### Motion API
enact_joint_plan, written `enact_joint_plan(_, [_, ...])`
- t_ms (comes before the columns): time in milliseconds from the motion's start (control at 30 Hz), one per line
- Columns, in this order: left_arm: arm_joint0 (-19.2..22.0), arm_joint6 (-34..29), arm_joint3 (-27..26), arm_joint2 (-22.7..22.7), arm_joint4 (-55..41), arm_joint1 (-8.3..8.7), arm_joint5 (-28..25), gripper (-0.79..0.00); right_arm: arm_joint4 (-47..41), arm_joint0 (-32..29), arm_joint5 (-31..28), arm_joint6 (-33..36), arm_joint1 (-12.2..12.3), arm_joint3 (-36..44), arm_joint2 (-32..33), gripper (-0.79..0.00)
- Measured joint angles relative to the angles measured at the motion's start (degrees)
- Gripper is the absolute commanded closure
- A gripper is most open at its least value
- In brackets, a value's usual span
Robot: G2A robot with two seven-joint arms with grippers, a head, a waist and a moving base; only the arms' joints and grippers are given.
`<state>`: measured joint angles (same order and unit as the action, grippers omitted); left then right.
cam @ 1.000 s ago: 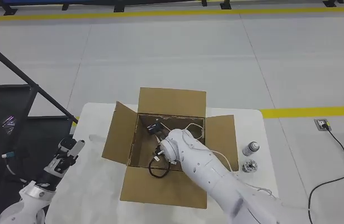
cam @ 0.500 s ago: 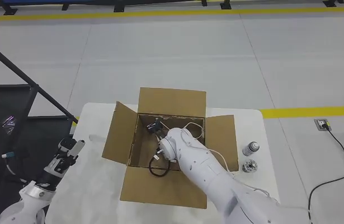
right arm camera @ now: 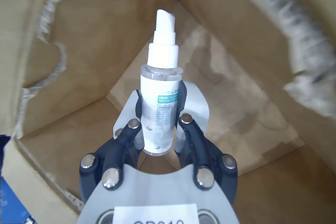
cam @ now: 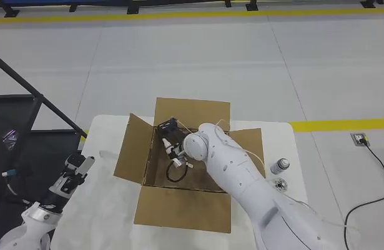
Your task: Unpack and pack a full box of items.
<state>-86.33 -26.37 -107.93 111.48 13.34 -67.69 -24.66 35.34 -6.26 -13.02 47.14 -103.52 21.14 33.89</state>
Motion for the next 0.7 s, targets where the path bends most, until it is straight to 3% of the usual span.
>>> enact_joint_plan(167, [0.0,0.0,0.0,0.0,0.0,0.0,0.0,-0.785,0.5,-2.31,-0.53,4.64,3.83,8.6,3.39,0.0])
enact_joint_plan(267, [0.0,0.0,0.0,0.0,0.0,0.0,0.0,-0.785,2.59,-6.67,1.43,7.71,7.5,19.07,7.12,0.0])
enact_joint_plan(367, [0.0,0.0,0.0,0.0,0.0,0.0,0.0,-0.785,7.44,-15.23,4.7,12.03,12.24,36.39,13.41,0.0])
enact_joint_plan(533, [0.0,0.0,0.0,0.0,0.0,0.0,0.0,-0.785,17.71,-37.17,6.76,22.56,18.91,71.24,26.33,0.0])
enact_joint_plan(700, [0.0,0.0,0.0,0.0,0.0,0.0,0.0,-0.785,25.22,-50.57,7.43,20.34,20.89,93.85,32.3,0.0])
